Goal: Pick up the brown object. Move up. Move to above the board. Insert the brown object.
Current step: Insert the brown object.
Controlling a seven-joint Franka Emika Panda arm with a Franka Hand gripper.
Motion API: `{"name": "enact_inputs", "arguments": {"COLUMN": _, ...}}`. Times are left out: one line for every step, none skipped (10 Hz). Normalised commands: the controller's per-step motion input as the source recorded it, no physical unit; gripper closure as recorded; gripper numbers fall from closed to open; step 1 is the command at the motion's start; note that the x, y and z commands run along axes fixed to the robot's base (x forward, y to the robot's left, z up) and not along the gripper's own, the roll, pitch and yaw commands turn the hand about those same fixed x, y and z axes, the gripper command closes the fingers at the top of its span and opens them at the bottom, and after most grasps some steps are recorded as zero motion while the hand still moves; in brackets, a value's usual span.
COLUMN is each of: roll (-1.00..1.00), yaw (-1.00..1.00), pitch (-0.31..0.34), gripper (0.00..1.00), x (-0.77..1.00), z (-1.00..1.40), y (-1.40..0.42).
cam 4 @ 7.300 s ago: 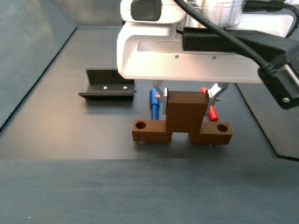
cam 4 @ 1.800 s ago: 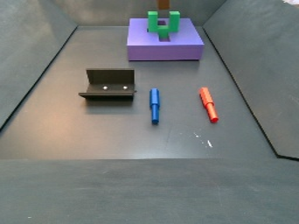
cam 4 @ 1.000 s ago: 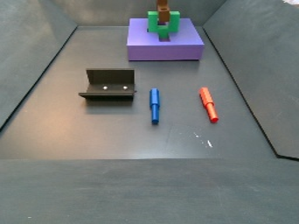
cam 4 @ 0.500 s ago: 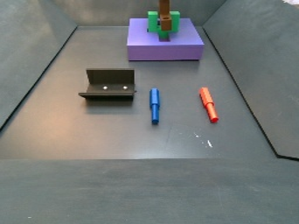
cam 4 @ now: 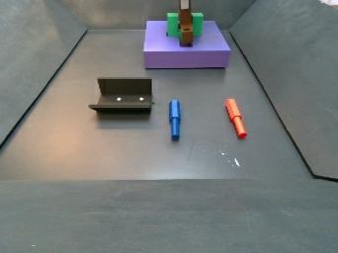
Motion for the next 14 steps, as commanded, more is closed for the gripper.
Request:
{"name": "enact_inputs", "arguments": {"roll": 0.04, "yaw": -0.1, "pitch": -0.001, "gripper": 1.0, "x": 0.09, "z": -0.23, "y": -0.02}}
{"name": "enact_inputs", "arguments": {"roll": 0.05, "yaw": -0.09, "pitch": 0.0, "gripper": 1.0, "x": 0.05, "z": -0.22, "y": 0.0}}
{"name": "enact_inputs", "arguments": {"roll": 0.07, "yaw": -0.06, "pitch": 0.0, "gripper": 1.0, "x": 0.0, "z": -0.19, "y": 0.0}}
{"name": "enact_inputs", "arguments": {"roll": 0.07, "yaw": -0.01, "pitch": 0.0, "gripper": 1.0, "x": -0.01, "z": -0.16, "y": 0.0}}
{"name": "enact_inputs", "arguments": {"roll": 0.03, "yaw": 0.0, "pitch": -0.014, "gripper": 1.0, "x": -0.01, "z": -0.13, "y": 0.0}}
{"name": "enact_inputs", "arguments": {"roll": 0.0, "yaw": 0.0, "pitch": -0.007, "gripper": 1.0, "x": 0.11, "z": -0.19, "y": 0.0}}
{"name": "enact_inputs", "arguments": {"roll": 0.02, "yaw": 0.0, "pitch": 0.0, "gripper": 1.0, "x": 0.16, "z": -0.19, "y": 0.0}}
{"name": "enact_inputs", "arguments": {"roll": 0.04, "yaw": 0.0, "pitch": 0.0, "gripper": 1.0, "x": 0.21, "z": -0.17, "y": 0.0}}
{"name": "enact_inputs", "arguments": {"roll": 0.06, "yaw": 0.0, "pitch": 0.0, "gripper": 1.0, "x": 0.2, "z": -0.15, "y": 0.0}}
{"name": "enact_inputs", "arguments": {"roll": 0.05, "yaw": 0.0, "pitch": 0.0, "gripper": 1.0, "x": 0.16, "z": -0.13, "y": 0.0}}
{"name": "enact_inputs", "arguments": {"roll": 0.03, "yaw": 0.0, "pitch": 0.0, "gripper": 1.0, "x": 0.07, "z": -0.14, "y": 0.0}}
{"name": "enact_inputs", "arguments": {"roll": 0.01, "yaw": 0.0, "pitch": -0.044, "gripper": 1.0, "x": 0.0, "z": -0.29, "y": 0.0}}
{"name": "enact_inputs", "arguments": {"roll": 0.0, "yaw": 0.0, "pitch": -0.06, "gripper": 1.0, "x": 0.0, "z": -0.29, "y": 0.0}}
{"name": "enact_inputs", "arguments": {"roll": 0.0, "yaw": 0.02, "pitch": 0.0, "gripper": 1.0, "x": 0.1, "z": 0.0, "y": 0.0}}
